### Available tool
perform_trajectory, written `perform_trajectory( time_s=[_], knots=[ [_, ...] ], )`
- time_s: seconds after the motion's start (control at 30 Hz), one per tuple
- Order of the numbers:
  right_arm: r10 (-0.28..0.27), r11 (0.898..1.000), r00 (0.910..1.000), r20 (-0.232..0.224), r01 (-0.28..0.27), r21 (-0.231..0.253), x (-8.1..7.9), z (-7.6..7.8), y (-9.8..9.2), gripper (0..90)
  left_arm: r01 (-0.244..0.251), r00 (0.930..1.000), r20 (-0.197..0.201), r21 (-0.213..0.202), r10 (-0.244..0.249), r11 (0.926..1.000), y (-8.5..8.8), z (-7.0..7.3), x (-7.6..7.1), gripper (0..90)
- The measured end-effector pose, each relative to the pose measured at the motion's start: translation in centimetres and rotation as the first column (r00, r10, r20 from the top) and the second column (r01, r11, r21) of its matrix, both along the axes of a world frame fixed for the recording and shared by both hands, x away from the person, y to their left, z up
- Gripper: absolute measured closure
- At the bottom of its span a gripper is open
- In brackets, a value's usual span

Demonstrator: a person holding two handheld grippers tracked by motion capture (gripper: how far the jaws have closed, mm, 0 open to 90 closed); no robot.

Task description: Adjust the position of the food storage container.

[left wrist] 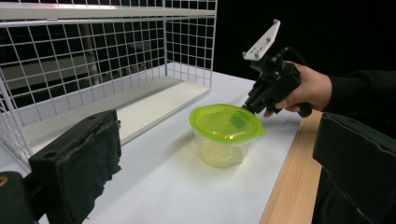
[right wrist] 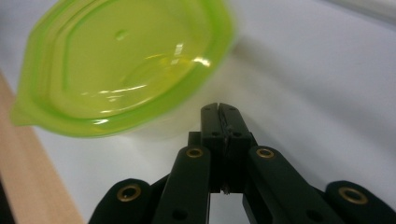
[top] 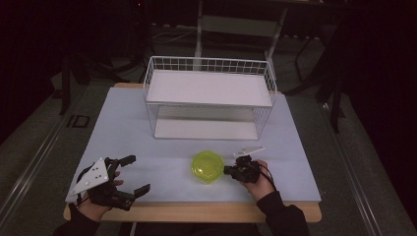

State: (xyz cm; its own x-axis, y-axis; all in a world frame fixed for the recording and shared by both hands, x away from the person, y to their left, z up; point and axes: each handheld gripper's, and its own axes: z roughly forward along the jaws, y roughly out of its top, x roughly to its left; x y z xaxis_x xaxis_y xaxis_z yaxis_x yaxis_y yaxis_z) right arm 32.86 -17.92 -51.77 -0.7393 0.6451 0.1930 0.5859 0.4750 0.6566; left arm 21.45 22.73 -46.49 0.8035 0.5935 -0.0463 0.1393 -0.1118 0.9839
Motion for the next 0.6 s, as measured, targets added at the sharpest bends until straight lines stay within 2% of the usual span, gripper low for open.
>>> perform_trajectory(
  time_s=[0.07, 0.23, 0.33, 0.6],
  knots=[
    [0.016, 1.000, 0.9999, -0.005, -0.016, -0.013, -0.5, -0.2, 0.4, 89.8, 0.001, 1.0000, 0.003, -0.001, -0.001, 1.0000, 0.0, 0.0, 0.0, 1.7],
    [0.058, 0.998, 0.9981, -0.018, -0.058, -0.002, -1.7, -0.3, 1.4, 89.7, 0.002, 1.0000, 0.001, 0.000, -0.002, 1.0000, 0.0, 0.0, 0.0, 1.7],
    [0.077, 0.997, 0.9968, -0.021, -0.077, 0.015, -1.9, -0.3, 2.2, 89.7, 0.003, 1.0000, 0.002, 0.002, -0.003, 1.0000, -0.1, 0.0, 0.0, 1.7],
    [0.134, 0.991, 0.9909, -0.011, -0.134, 0.017, -2.2, -0.5, 5.0, 89.0, 0.007, 1.0000, -0.001, 0.008, -0.007, 0.9999, -0.1, 0.0, 0.0, 1.7]
  ],
)
